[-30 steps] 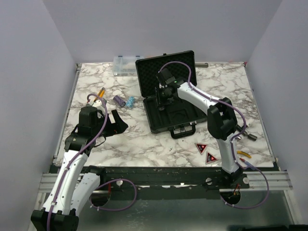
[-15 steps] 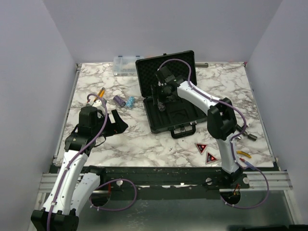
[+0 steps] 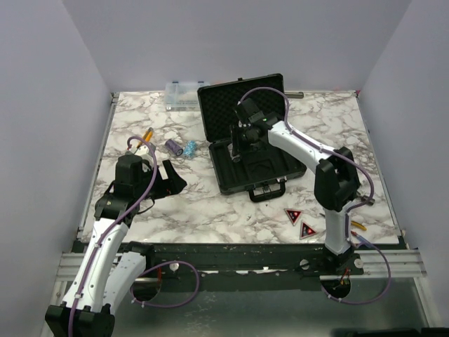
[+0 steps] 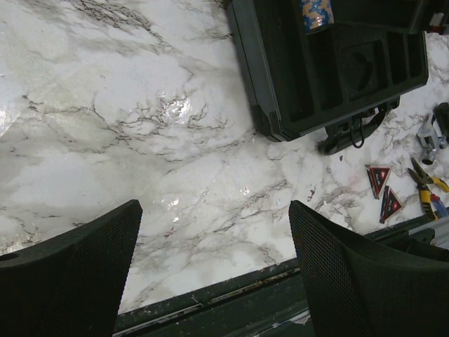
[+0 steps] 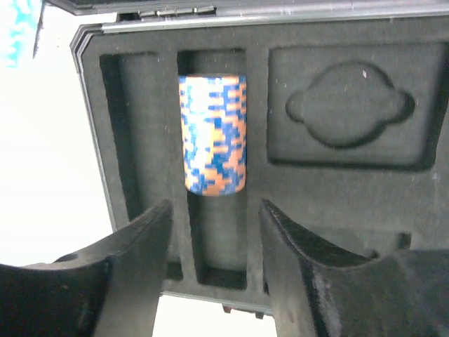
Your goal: Pack up texas hold em set
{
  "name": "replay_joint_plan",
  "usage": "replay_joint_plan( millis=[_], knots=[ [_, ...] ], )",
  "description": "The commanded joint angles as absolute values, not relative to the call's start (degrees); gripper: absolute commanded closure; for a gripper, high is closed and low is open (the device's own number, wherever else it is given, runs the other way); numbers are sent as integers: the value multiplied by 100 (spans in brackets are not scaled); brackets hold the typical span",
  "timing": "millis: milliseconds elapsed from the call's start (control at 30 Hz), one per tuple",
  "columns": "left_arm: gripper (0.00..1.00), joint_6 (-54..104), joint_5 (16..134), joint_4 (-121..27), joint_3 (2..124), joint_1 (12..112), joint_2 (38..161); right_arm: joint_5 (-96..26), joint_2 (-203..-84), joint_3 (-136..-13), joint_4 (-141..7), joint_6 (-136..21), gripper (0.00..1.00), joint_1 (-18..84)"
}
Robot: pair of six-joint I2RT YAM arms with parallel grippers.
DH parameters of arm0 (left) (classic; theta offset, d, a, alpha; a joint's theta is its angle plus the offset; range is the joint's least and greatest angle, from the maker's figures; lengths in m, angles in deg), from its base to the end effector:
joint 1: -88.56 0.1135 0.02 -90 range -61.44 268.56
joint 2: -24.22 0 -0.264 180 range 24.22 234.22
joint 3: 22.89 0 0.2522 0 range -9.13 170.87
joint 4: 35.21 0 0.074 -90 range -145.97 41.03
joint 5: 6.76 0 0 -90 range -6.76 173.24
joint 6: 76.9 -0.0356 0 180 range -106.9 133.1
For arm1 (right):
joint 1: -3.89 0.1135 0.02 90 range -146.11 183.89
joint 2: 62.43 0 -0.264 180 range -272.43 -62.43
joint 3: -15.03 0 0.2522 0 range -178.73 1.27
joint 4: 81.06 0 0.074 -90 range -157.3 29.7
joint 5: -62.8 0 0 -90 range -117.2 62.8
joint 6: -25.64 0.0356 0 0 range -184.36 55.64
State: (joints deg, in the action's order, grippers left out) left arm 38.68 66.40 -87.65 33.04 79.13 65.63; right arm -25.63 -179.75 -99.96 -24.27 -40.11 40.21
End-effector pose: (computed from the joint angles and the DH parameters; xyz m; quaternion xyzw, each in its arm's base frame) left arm 0.1477 -0.0350 0.2849 -0.0612 0.8890 -0.2561 0.3746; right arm 0.3627 0.2654 0.2437 -0.0977 0.9589 0.1228 0.2365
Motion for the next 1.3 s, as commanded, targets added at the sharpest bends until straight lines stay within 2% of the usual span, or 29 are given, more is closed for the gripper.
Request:
replay_joint_plan(
  millis=[0, 133, 233, 367, 900, 1267],
  knots=[
    [14, 3832, 6703, -8652, 3207, 7933, 6586, -2689, -17415, -9503, -2583, -3787, 51, 4018],
    [15, 3841, 6672, -8641, 3194, 7928, 6612, -2918, -17282, -9168, -2707, -3678, 73, 4016],
    [15, 3841, 6663, -8641, 3192, 7921, 6628, -3003, -17323, -9110, -2726, -3606, 81, 4016],
    [16, 3833, 6663, -8646, 3197, 7896, 6636, -3055, -17445, -9119, -2800, -3539, 85, 4019],
    [17, 3832, 6848, -8650, 3192, 7871, 6589, -3010, -18084, -9643, -2657, -3730, 90, 4019],
    [15, 4049, 8153, -9073, 3371, 7871, 6532, -2900, -18396, -10011, -2617, -3833, 91, 4012]
  ],
)
